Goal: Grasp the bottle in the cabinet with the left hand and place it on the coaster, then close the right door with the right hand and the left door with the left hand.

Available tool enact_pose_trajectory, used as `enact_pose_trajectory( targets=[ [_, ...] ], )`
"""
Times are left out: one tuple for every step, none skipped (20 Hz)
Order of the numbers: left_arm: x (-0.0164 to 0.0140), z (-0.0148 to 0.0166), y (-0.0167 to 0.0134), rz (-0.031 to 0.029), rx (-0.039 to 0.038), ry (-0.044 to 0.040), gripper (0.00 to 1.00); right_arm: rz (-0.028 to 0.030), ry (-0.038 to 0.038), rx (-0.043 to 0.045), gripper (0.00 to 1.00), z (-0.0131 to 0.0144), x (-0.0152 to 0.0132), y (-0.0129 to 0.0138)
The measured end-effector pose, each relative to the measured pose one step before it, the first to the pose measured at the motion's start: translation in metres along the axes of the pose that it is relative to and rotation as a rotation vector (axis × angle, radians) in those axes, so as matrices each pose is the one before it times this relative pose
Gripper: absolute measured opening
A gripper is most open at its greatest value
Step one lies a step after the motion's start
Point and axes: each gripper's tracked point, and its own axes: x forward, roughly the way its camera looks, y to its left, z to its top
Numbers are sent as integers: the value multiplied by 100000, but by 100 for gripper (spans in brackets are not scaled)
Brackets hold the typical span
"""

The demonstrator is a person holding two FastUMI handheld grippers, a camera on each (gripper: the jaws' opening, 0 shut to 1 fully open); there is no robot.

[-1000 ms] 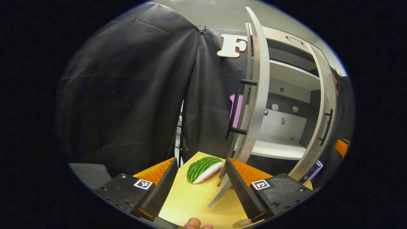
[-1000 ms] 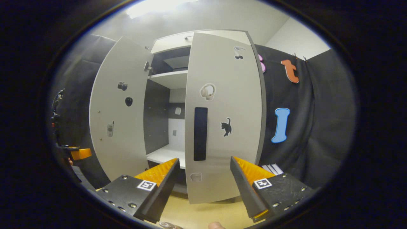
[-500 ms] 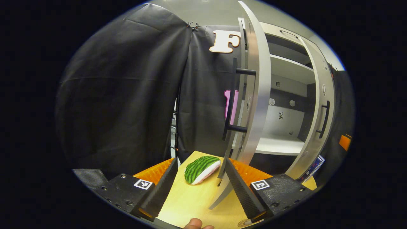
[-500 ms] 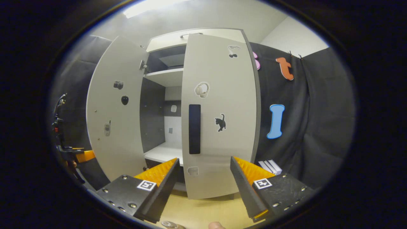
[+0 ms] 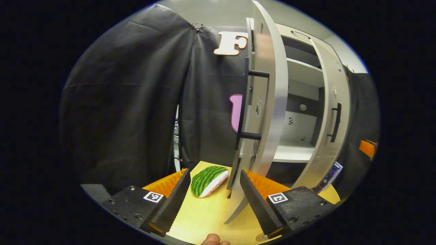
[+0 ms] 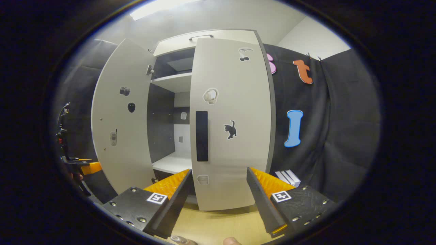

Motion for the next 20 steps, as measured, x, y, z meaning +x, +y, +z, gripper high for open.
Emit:
enact_pose_trajectory(
  targets=[
    [45,-166,-782,-2926,111,296,95,210,492,93,96,-212,-37,-14],
    [-11,-124,-955,-2823,-113,333,95,157,700,-124,96,-165,-7,39],
    [38,-37,-901,-2605,51,277,95,-33,327,-157,96,-130,-83,-56],
    [210,-9,-1016,-2457,321,-156,96,-320,-34,22,96,82,-99,-35],
    [320,-145,-869,-2462,574,7,96,-380,-402,291,93,21,-218,-95],
    [313,-60,-1167,-2401,397,176,91,-407,-295,411,96,198,-77,-178],
    [348,-186,-1153,-2103,27,483,95,-310,-119,253,96,20,-75,-185],
    [350,-286,-1122,-1676,-13,576,95,-423,-50,-94,96,14,-147,-204],
    [330,17,-858,-1326,535,327,91,-575,-20,-300,96,-101,-472,-239],
    [415,86,-877,-1416,1013,132,95,-599,-11,-233,96,27,-340,-312],
    [380,118,-823,-1525,1056,273,96,-740,-163,-5,99,-60,-233,-215],
    [383,49,-825,-2173,1019,155,96,-871,-188,306,96,10,-100,-282],
    [204,-38,-880,-2565,-59,217,95,-804,17,463,96,-51,-366,-407],
    [404,-193,-1021,-3141,-1000,-30,91,-683,437,386,96,-191,-270,-395],
    [253,-62,-1229,-3446,-1252,9,95,-684,474,354,96,-204,-305,-318],
    [177,-82,-970,-1609,-359,644,96,-786,337,333,96,-78,-127,-346],
    [142,-100,-466,-364,596,439,96,-713,119,372,96,-69,-254,-394],
    [217,-46,-524,-187,1039,320,92,-876,-166,339,96,48,-185,-441],
    [99,49,-548,-456,1256,356,92,-1010,-296,323,96,42,-140,-483],
    [86,68,-356,-125,1133,-102,96,-979,-253,281,96,56,-82,-475]
  ],
)
